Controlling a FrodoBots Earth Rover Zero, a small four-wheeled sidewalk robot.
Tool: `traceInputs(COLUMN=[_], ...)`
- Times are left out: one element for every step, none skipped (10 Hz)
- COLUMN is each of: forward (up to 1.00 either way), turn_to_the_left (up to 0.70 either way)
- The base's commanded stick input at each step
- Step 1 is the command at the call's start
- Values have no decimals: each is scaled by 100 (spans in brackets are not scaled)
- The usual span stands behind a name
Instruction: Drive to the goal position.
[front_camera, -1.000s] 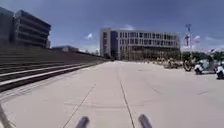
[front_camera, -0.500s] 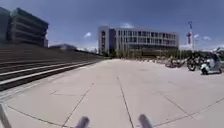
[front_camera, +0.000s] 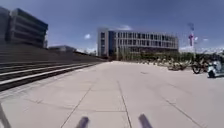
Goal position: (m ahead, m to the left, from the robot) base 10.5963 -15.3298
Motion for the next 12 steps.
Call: traceInputs(forward=[100,100,100,100,100,100,100,100,100,100,100,100], turn_to_the_left=[1,1,1,1,1,1,1,1,1,1,1,1])
